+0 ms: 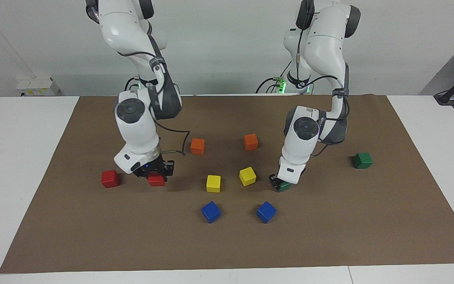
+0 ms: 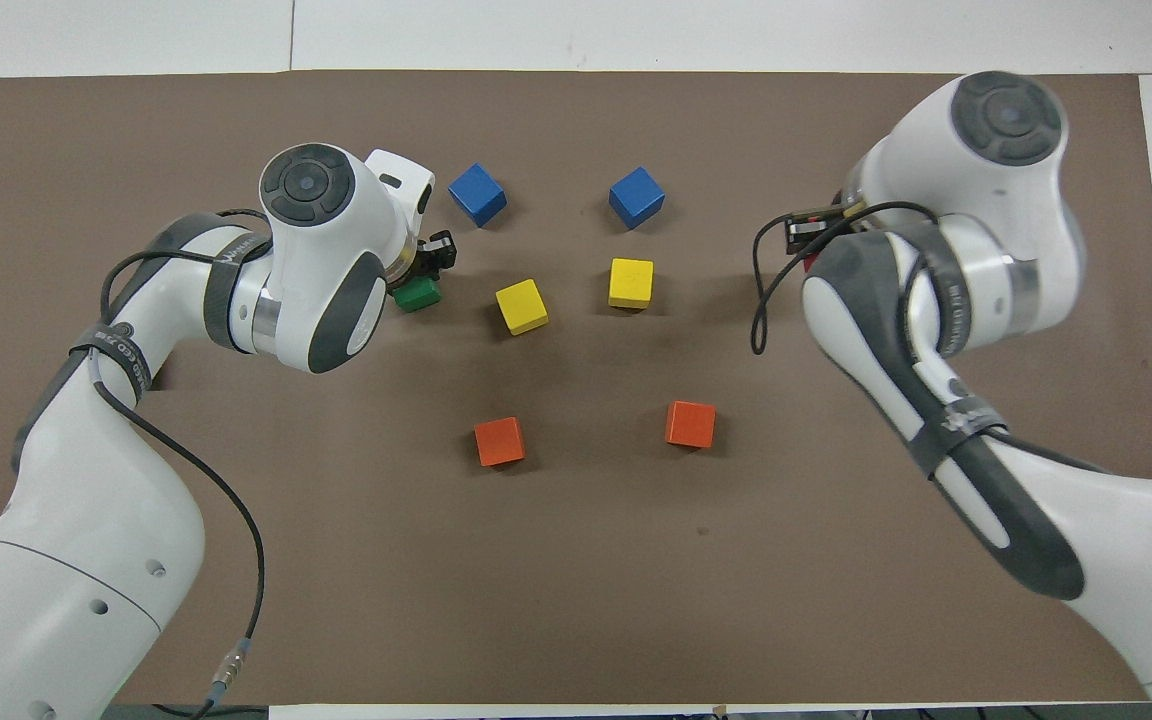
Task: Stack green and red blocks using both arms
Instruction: 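Stack the green cube on the green while the right gripper stacks red on red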
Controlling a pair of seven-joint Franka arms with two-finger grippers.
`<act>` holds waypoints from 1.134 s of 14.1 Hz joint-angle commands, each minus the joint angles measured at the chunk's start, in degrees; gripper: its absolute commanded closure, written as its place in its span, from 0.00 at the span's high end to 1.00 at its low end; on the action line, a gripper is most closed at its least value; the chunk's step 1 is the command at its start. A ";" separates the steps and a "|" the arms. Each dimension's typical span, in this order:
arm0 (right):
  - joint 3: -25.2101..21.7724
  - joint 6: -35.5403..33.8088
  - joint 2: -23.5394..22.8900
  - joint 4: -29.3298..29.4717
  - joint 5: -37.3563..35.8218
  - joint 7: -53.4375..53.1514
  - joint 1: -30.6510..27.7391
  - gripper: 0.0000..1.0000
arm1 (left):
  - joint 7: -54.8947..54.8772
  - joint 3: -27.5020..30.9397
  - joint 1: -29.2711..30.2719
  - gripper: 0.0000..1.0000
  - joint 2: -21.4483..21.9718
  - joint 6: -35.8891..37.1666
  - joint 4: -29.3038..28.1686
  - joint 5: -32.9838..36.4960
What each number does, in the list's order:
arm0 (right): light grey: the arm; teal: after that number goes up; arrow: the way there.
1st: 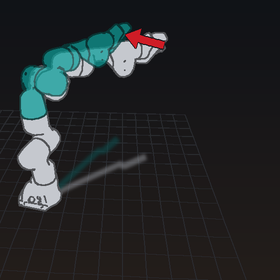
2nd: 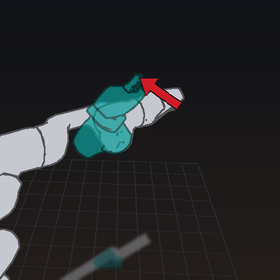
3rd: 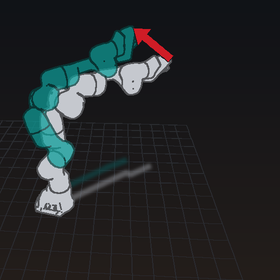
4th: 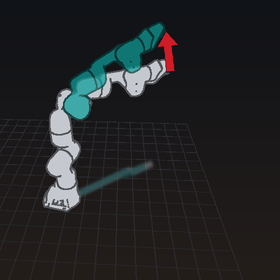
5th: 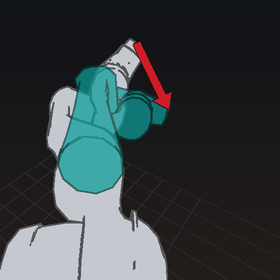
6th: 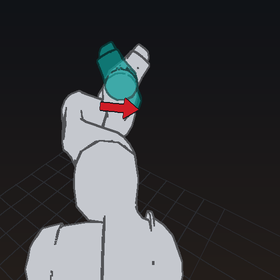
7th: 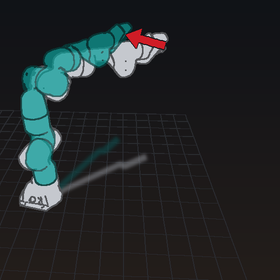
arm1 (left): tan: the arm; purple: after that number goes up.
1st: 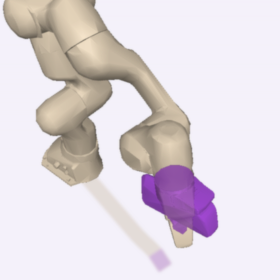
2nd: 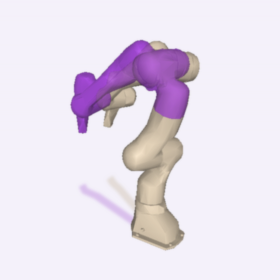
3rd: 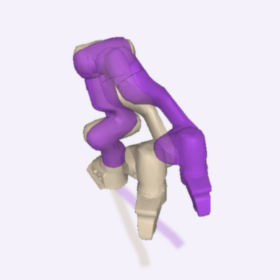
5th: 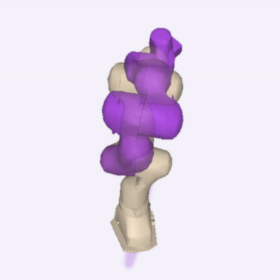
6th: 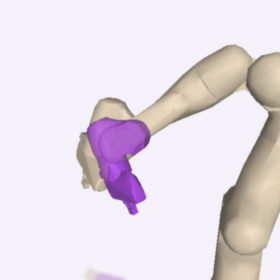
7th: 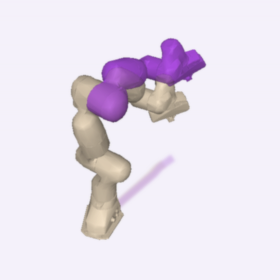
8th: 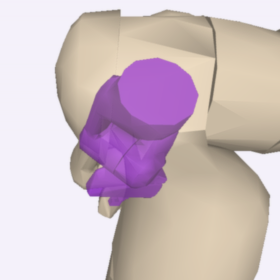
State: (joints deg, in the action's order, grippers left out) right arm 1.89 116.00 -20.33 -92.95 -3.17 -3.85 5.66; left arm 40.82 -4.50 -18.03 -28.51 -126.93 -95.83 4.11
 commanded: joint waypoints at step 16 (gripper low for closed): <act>0.83 14.77 7.94 -20.33 0.35 20.54 -14.36 0.00 | -61.22 0.28 31.56 0.00 26.49 -2.16 -25.19 -8.16</act>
State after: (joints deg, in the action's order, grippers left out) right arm 1.92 128.12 -14.45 -109.86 -3.17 15.40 -7.22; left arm -19.27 -3.66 13.07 -5.16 -124.38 -115.41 -2.70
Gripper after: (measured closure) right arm 0.449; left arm 0.454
